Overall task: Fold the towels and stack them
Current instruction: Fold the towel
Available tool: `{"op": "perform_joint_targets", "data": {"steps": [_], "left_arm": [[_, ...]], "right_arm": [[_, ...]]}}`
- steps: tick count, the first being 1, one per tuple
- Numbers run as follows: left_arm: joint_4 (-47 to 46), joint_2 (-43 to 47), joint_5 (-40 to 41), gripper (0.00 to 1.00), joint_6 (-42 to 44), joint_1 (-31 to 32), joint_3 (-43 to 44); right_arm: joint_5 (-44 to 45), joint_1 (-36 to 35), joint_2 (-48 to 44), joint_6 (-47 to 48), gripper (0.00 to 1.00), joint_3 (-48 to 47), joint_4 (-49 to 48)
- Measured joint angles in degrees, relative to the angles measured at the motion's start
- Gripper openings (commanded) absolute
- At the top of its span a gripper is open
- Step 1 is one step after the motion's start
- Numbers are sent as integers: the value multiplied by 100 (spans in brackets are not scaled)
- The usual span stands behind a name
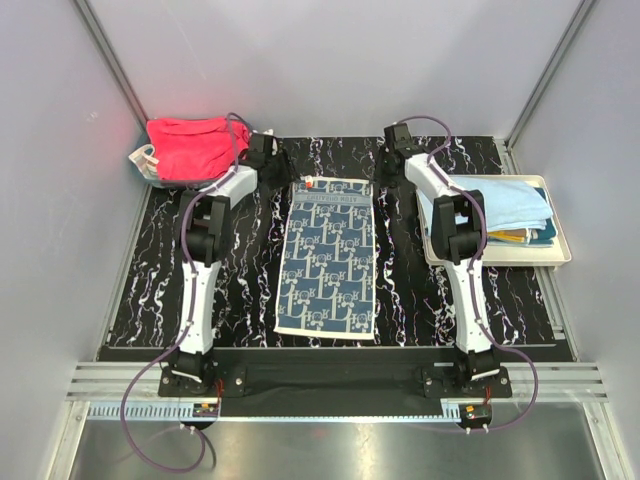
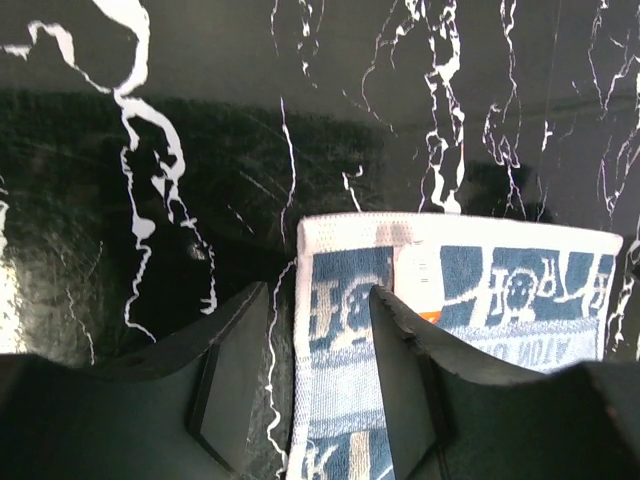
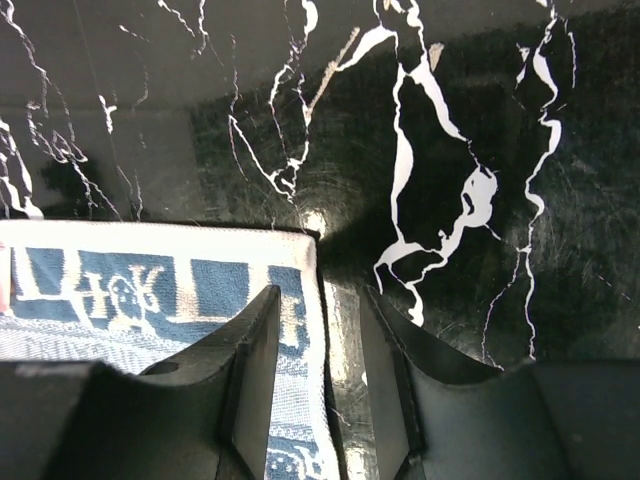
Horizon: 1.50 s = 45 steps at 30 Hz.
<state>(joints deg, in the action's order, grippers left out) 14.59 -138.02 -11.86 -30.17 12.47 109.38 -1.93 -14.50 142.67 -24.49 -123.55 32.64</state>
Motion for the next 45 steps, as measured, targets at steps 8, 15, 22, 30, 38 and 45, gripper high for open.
{"op": "perform_joint_targets", "data": {"steps": [8, 15, 22, 30, 38, 45], "left_arm": [[625, -531, 166, 50, 42, 46, 1047], [1045, -713, 461, 47, 52, 122, 1486], [1287, -800, 649, 34, 63, 173, 1679], [1322, -811, 715, 16, 76, 254, 1692], [776, -632, 654, 0, 35, 267, 1196], [26, -238, 474, 0, -142, 142, 326]], "right_arm": [[223, -50, 256, 92, 45, -321, 94], [599, -258, 669, 142, 45, -1069, 332], [911, -431, 804, 179, 38, -1296, 411], [1036, -437, 804, 192, 30, -1296, 442], [1132, -437, 804, 302, 3, -1294, 470], [1191, -424, 616, 396, 0, -968, 308]]}}
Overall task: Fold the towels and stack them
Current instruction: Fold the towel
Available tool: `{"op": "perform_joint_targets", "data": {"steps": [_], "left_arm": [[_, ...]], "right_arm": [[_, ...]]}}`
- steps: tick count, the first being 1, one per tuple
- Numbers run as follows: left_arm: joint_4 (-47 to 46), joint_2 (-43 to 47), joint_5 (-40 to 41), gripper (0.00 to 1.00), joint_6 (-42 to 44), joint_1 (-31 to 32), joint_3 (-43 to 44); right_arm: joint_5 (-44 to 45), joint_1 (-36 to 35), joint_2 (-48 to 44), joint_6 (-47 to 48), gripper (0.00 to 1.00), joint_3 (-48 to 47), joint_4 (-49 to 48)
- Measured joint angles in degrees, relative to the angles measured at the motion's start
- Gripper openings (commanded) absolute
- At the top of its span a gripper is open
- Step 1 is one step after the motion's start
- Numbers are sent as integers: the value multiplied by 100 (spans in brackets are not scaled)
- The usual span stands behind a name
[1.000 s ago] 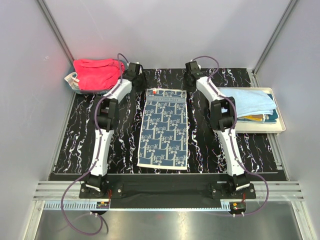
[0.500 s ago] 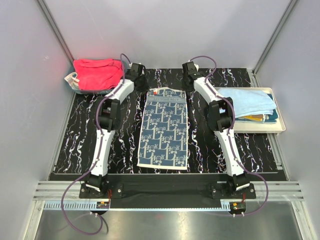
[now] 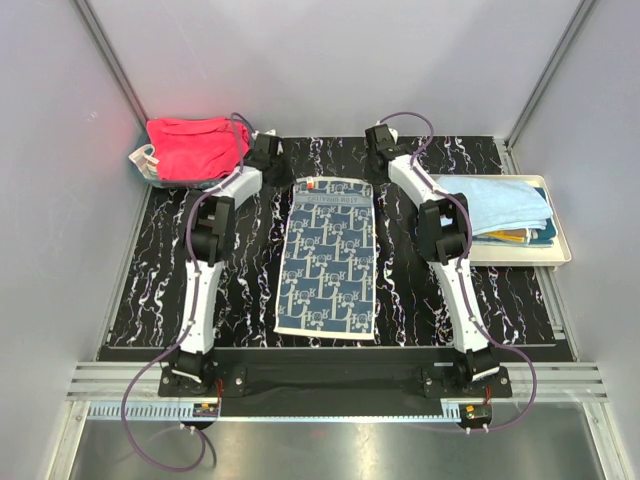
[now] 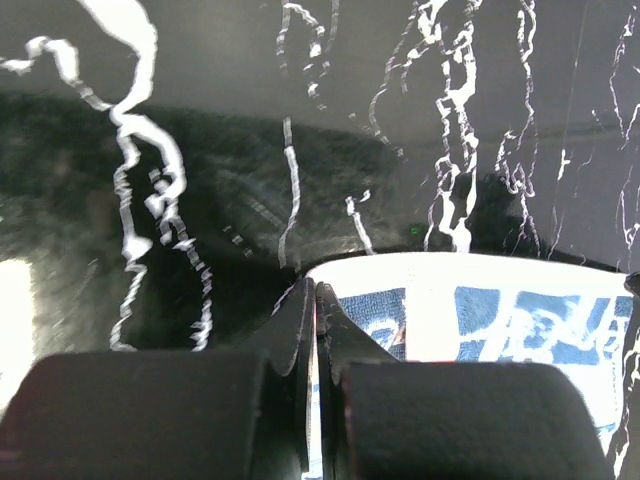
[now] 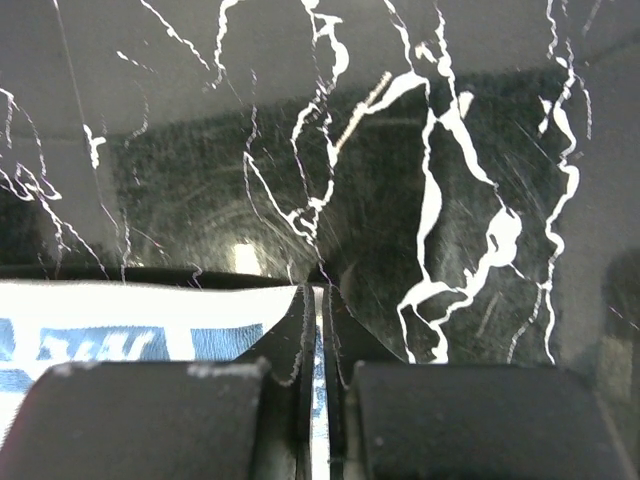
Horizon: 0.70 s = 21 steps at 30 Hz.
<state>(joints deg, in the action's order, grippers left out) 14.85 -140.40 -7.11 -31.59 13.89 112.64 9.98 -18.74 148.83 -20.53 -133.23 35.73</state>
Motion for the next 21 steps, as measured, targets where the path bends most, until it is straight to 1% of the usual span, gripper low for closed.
{"op": "perform_joint_targets", "data": {"steps": [7, 14, 21], "left_arm": [[-643, 505, -28, 0, -44, -68, -581], [-1436, 901, -33, 0, -42, -74, -579], [-1716, 920, -72, 0, -79, -74, -319]], "right_arm": [[7, 9, -142, 98, 0, 127, -136], [-13, 94, -496, 149, 0, 173, -505], [-114, 238, -728, 175, 0, 50, -820]]}}
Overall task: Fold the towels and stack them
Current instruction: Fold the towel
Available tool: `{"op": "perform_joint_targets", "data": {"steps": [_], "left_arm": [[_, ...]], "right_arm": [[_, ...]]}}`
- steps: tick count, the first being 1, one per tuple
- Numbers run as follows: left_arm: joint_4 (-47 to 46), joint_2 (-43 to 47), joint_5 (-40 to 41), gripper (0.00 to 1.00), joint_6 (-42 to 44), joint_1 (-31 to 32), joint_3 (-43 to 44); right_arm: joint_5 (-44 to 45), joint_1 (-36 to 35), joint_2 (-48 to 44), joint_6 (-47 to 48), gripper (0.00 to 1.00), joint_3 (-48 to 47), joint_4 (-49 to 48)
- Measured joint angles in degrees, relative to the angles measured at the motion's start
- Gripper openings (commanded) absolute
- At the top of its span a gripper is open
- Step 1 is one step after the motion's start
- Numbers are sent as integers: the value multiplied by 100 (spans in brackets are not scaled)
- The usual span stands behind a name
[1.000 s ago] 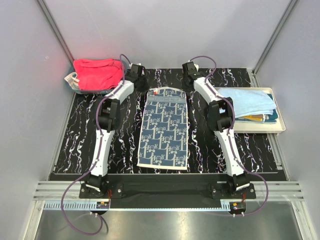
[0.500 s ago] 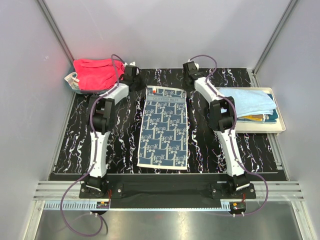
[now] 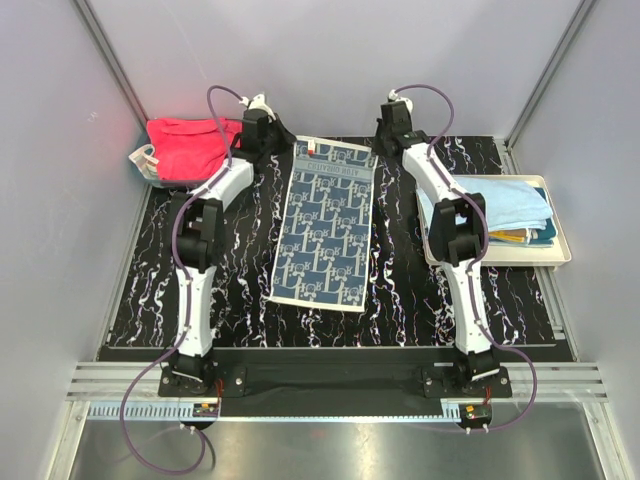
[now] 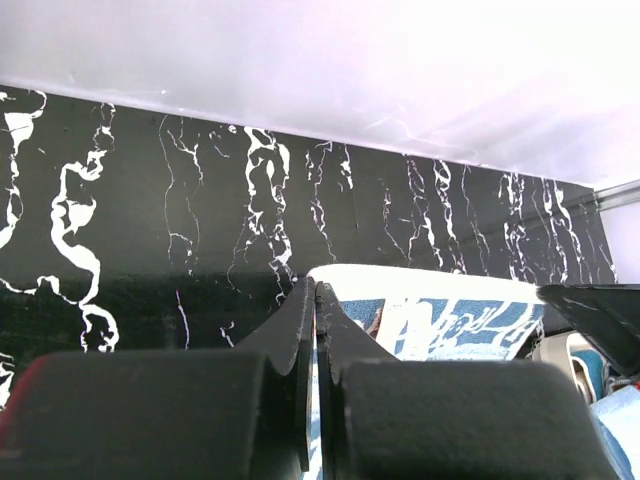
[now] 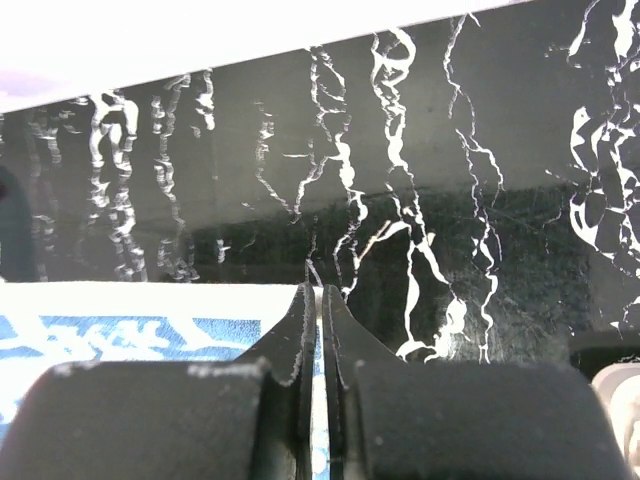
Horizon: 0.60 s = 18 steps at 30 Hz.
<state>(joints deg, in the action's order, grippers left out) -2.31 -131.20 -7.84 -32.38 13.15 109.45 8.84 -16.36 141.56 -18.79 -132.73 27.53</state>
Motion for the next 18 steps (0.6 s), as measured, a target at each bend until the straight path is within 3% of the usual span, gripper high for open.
{"op": "perform_joint_targets", "data": {"steps": [6, 18], "left_arm": [[-92, 251, 11, 0, -79, -13, -420], [-278, 2026, 321, 0, -662, 94, -2754]], "right_arm": [[-282, 20, -743, -57, 0, 933, -273], [-741, -278, -2942, -415, 0, 3687, -695]]}}
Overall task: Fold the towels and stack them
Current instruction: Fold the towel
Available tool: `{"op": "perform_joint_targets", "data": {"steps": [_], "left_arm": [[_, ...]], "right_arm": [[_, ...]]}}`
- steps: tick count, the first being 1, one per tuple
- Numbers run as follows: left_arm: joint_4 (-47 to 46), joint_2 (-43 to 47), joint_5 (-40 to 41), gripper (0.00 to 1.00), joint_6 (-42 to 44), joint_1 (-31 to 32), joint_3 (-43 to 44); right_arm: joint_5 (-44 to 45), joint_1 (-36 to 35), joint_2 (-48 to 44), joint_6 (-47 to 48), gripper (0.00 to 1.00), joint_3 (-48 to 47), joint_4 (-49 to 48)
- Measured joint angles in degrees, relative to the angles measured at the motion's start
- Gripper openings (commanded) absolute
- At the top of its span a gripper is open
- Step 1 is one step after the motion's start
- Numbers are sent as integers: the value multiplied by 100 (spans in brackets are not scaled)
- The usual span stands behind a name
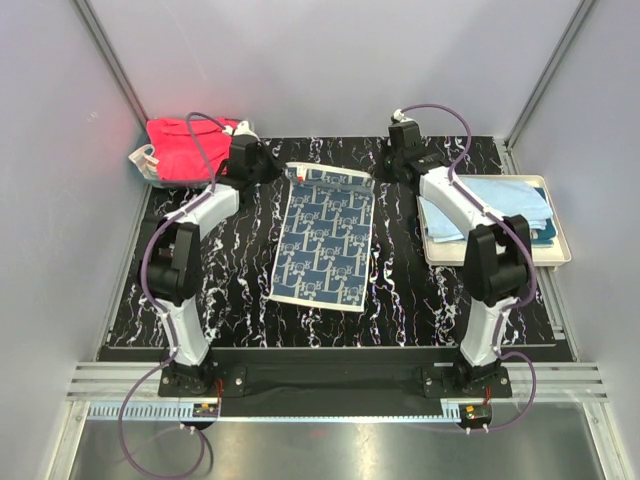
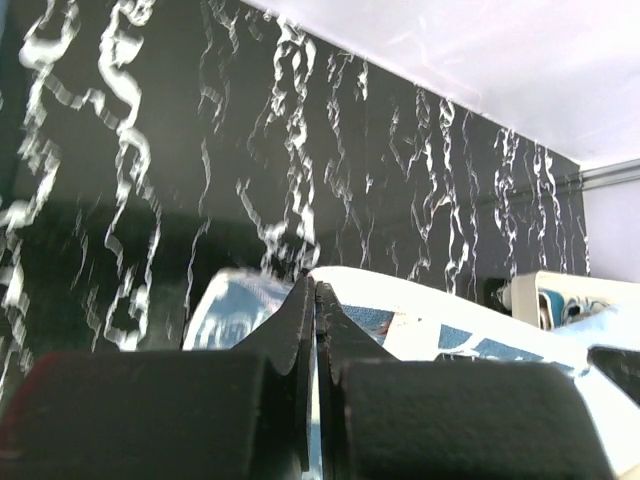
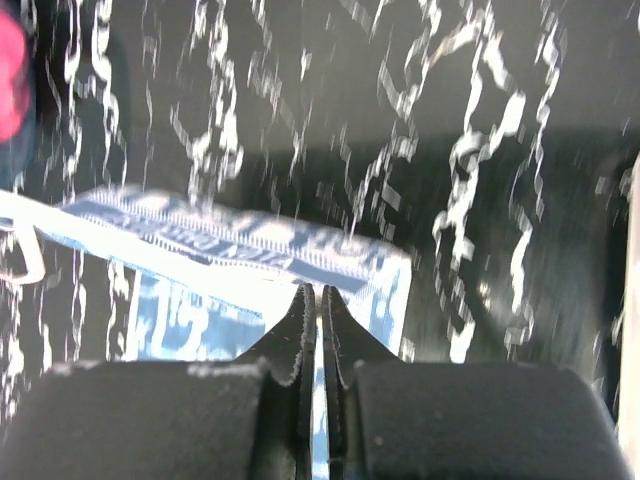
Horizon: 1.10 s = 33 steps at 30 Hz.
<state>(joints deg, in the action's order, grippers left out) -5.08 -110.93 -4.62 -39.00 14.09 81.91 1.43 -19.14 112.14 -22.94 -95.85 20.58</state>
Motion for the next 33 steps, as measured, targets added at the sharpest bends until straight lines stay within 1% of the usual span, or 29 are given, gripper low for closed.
{"op": "perform_joint_targets", "data": {"steps": [8, 15, 19, 26, 33], "left_arm": [[-33, 1233, 518, 0, -256, 317, -1602], [199, 2074, 946, 0, -330, 824, -2634], [291, 2514, 1110, 0, -361, 1016, -3123], [389, 3246, 1283, 0, -439, 1021, -3698], [551, 3987, 1368, 0, -439, 1025, -3936]], "right_arm": [[55, -472, -1134, -138, 0, 1499, -39], [105, -868, -1797, -361, 0, 2555, -63], [136, -1027, -2081, -457, 0, 2817, -50], [264, -1285, -2599, -610, 0, 3130, -26], [372, -1364, -3047, -737, 0, 3484, 28]]}}
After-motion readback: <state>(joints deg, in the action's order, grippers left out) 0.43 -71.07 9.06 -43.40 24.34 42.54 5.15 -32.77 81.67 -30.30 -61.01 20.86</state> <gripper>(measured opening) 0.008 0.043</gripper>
